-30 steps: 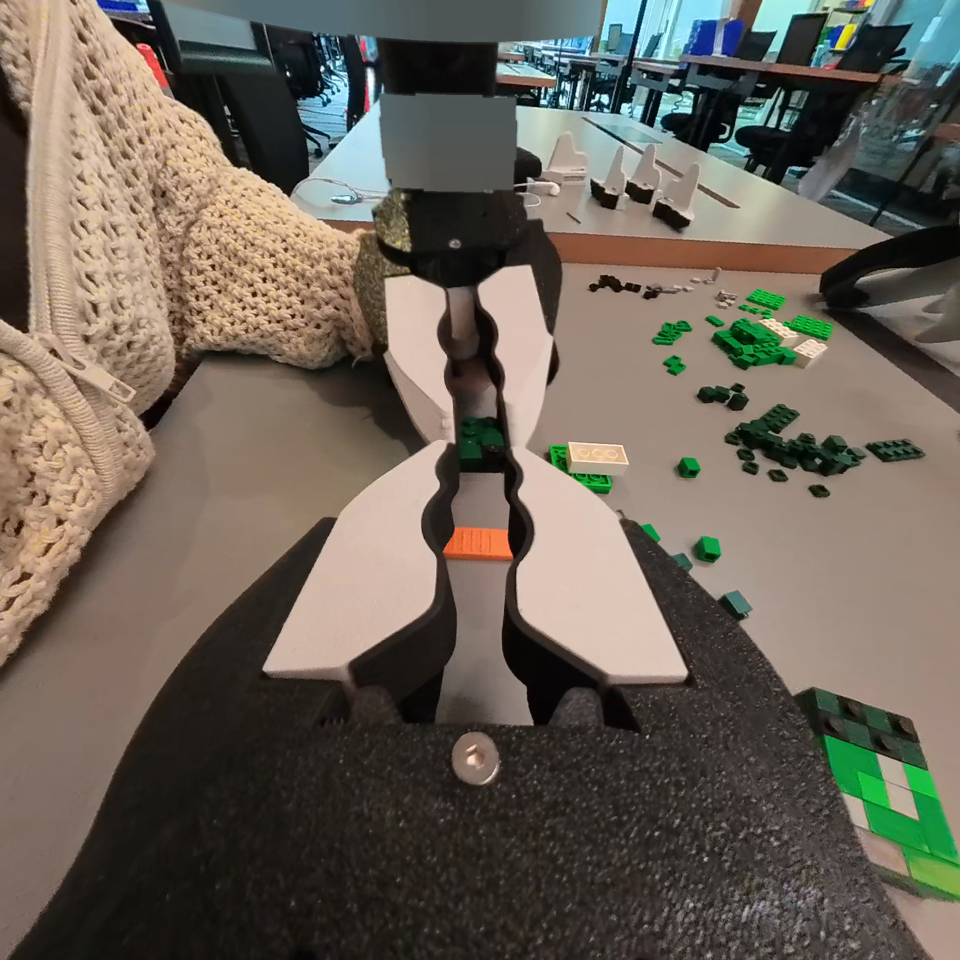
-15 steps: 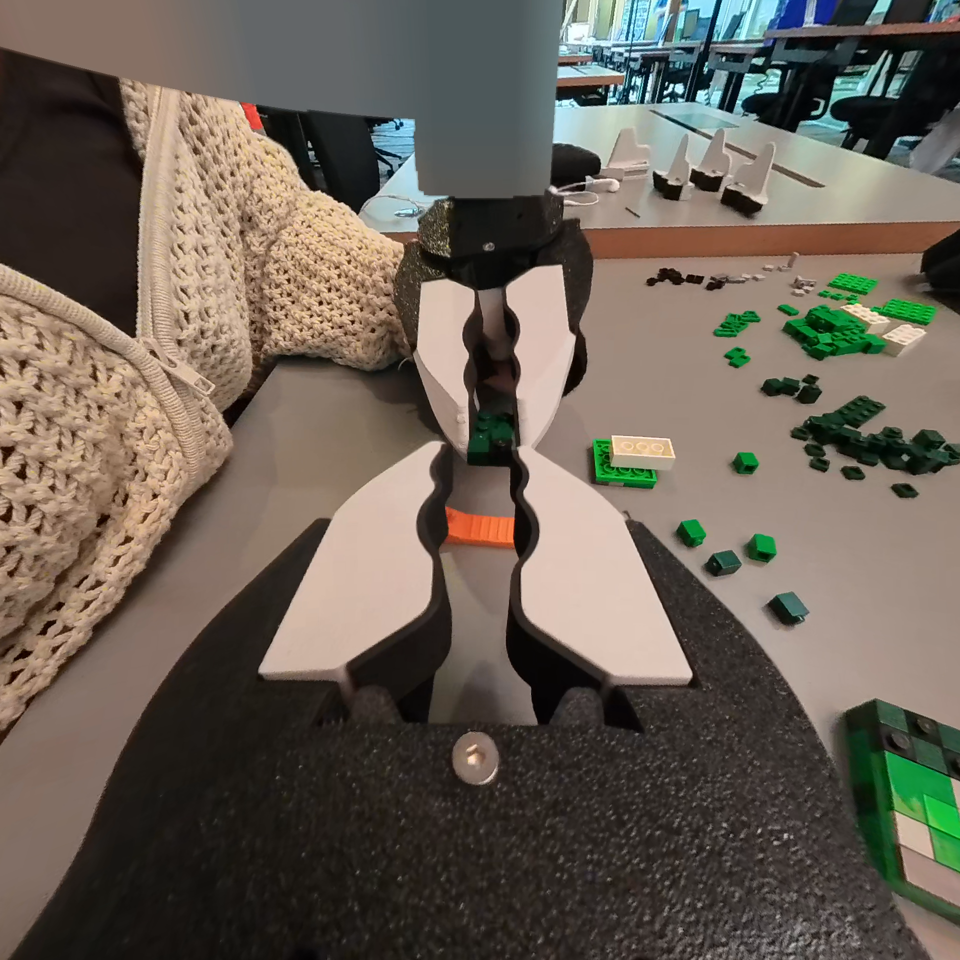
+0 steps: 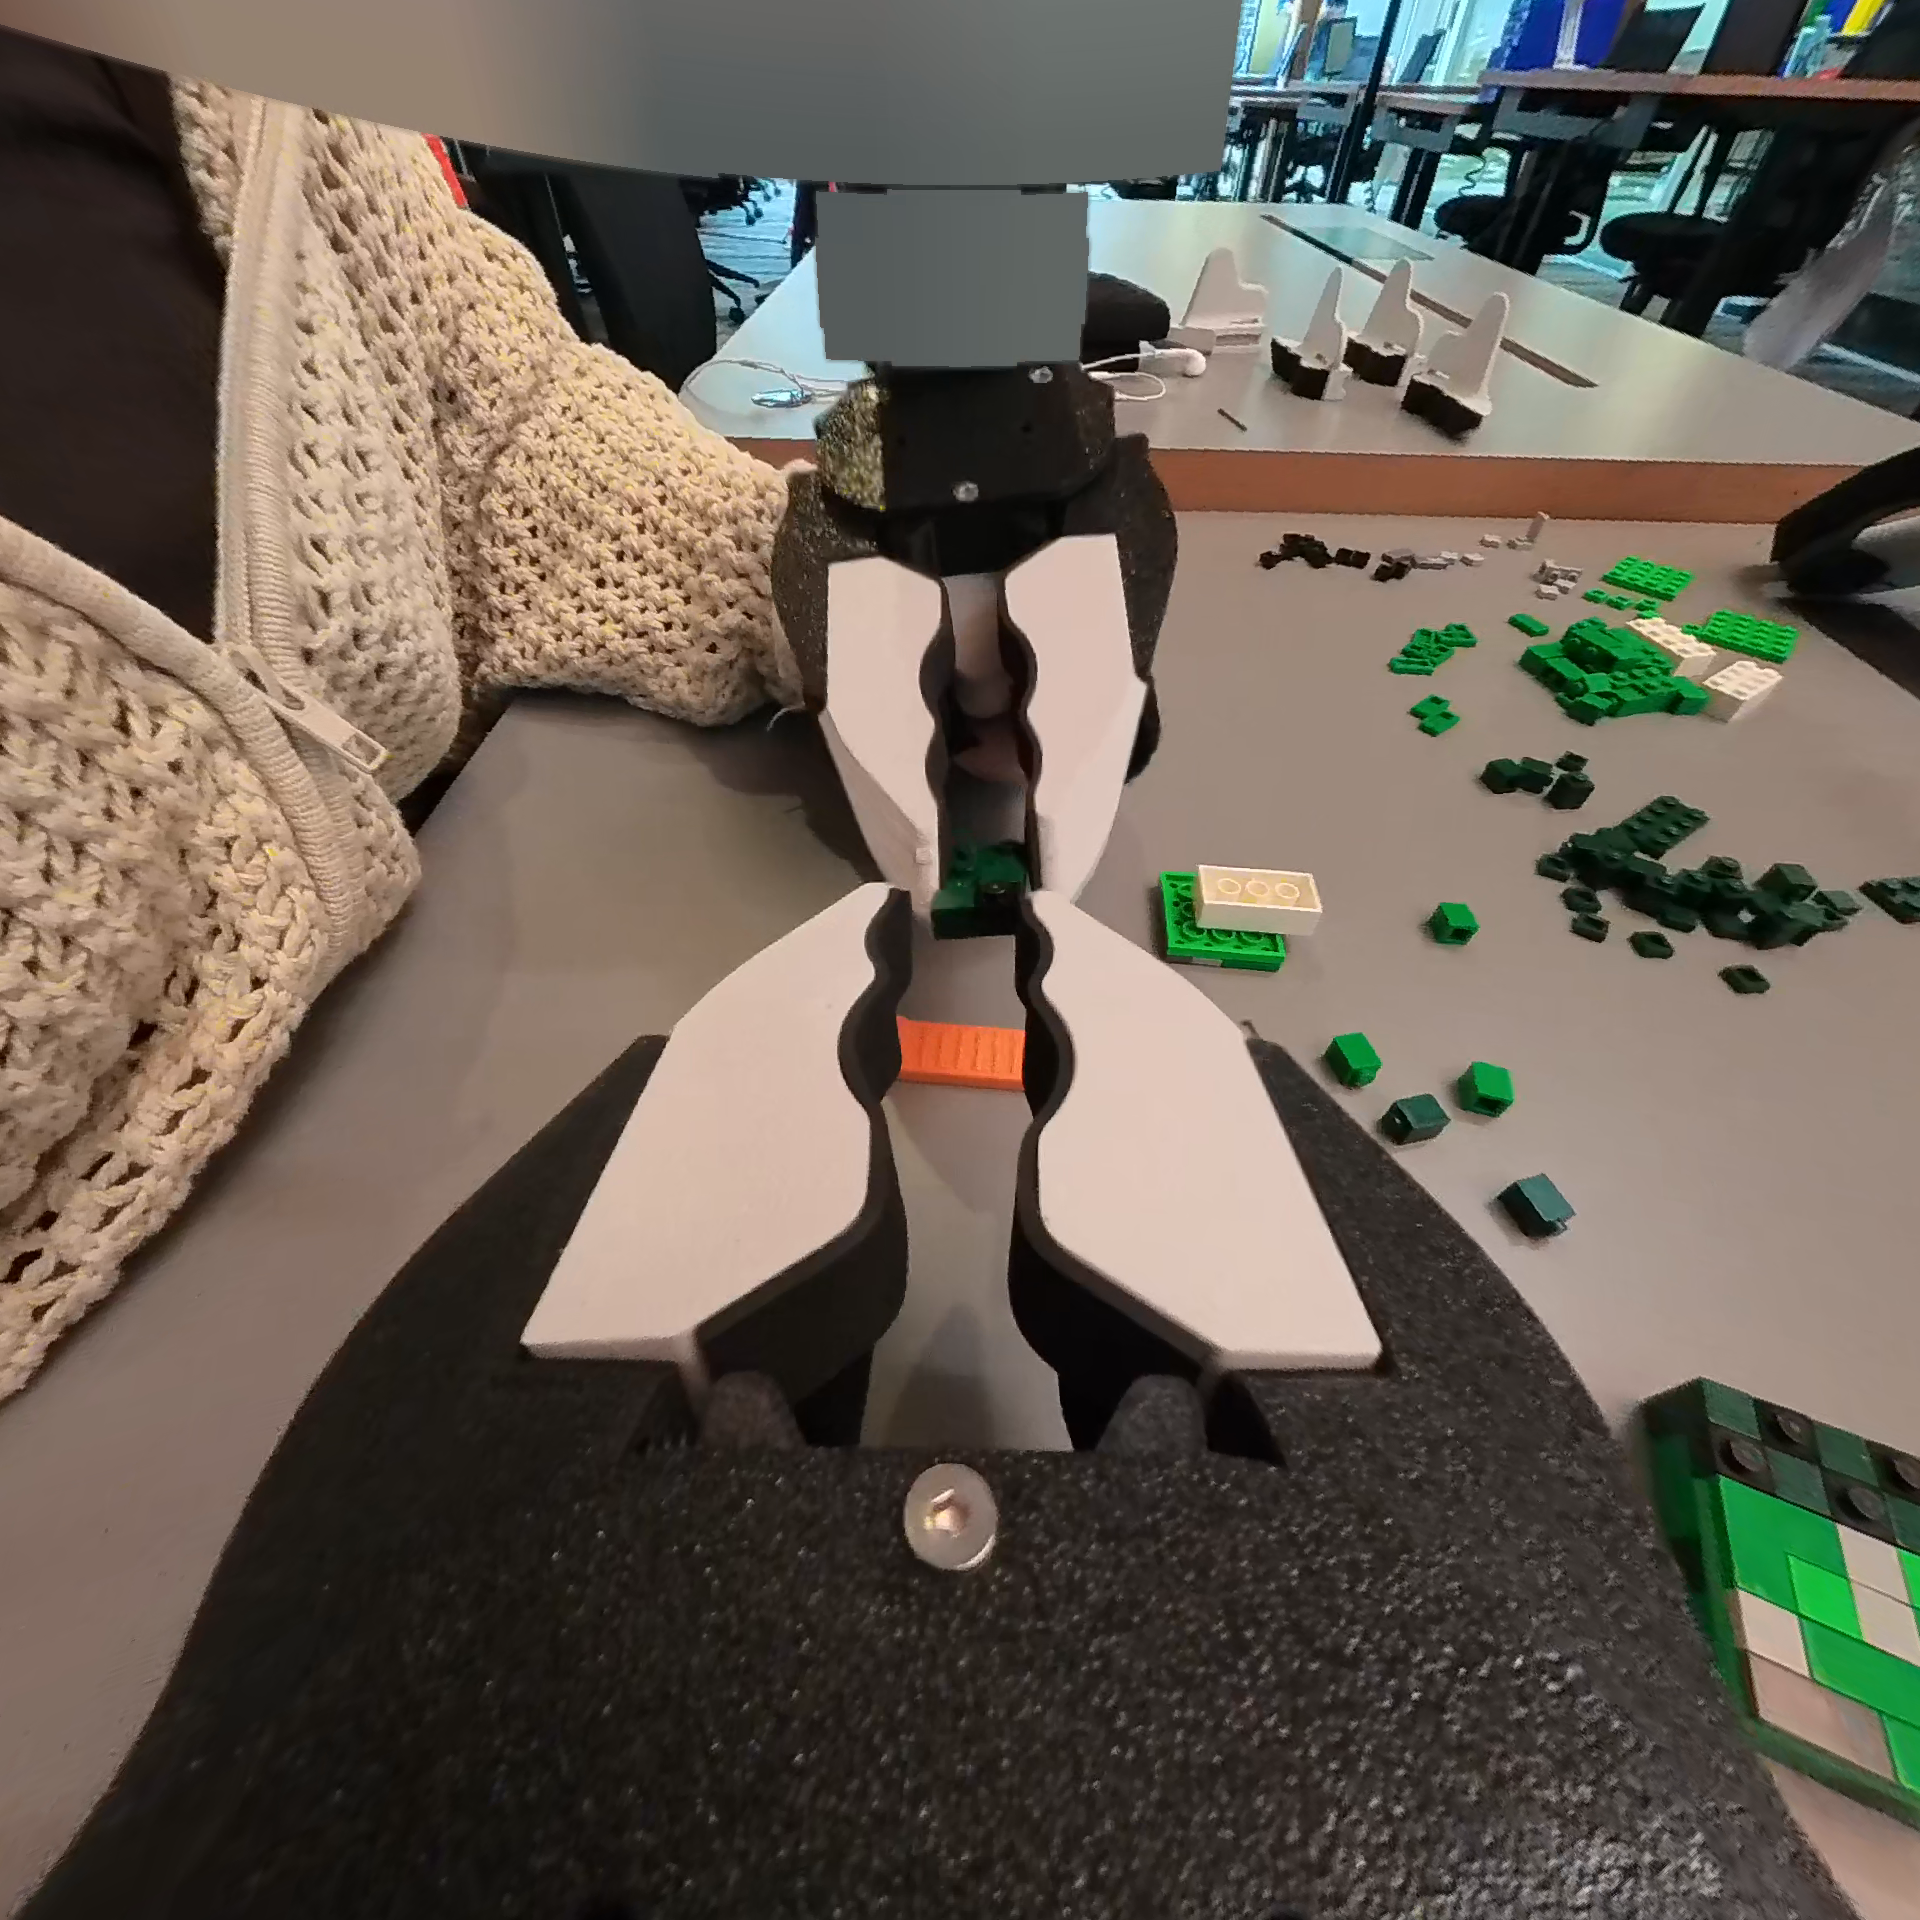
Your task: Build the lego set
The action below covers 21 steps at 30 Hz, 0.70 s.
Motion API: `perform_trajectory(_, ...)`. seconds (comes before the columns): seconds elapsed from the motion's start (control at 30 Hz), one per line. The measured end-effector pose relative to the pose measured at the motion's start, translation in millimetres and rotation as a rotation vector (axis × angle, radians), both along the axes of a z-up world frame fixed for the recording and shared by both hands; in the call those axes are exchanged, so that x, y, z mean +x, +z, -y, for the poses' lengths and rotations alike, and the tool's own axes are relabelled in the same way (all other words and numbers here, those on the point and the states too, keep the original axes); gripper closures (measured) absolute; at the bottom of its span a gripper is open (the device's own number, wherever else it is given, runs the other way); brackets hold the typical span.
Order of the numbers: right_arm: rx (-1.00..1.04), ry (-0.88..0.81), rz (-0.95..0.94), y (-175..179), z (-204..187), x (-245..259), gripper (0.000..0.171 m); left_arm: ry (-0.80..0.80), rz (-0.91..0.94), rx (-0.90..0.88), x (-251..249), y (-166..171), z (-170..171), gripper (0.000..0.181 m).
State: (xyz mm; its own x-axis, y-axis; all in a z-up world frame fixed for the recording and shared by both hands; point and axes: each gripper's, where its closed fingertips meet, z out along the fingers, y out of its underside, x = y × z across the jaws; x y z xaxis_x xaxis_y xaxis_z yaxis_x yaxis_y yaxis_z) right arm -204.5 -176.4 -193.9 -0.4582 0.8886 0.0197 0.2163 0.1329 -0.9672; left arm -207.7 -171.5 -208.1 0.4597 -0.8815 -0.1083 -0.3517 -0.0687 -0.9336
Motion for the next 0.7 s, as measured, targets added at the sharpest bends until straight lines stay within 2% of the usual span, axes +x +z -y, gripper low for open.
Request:
perform_trajectory(0.17,0.003,-0.025,-0.008,1,-3,-2,0.157,-0.002,-0.007,0.010,1,0,1,0.165)
perform_trajectory(0.3,0.030,-0.155,-0.078,8,-17,-10,0.152,0.144,-0.039,0.030,-9,1,-14,0.165)
perform_trajectory(0.37,0.040,-0.164,-0.076,7,-18,-11,0.152,0.163,-0.059,0.045,-10,0,-15,0.165)
perform_trajectory(0.47,0.009,-0.102,-0.071,8,-13,-7,0.154,0.057,-0.036,0.042,-2,0,-5,0.165)
perform_trajectory(0.6,-0.130,0.120,0.024,6,7,12,0.164,-0.175,0.041,-0.036,9,3,22,0.165)
perform_trajectory(0.7,-0.045,0.149,0.061,-4,18,11,0.165,-0.254,0.046,-0.059,13,3,33,0.165)
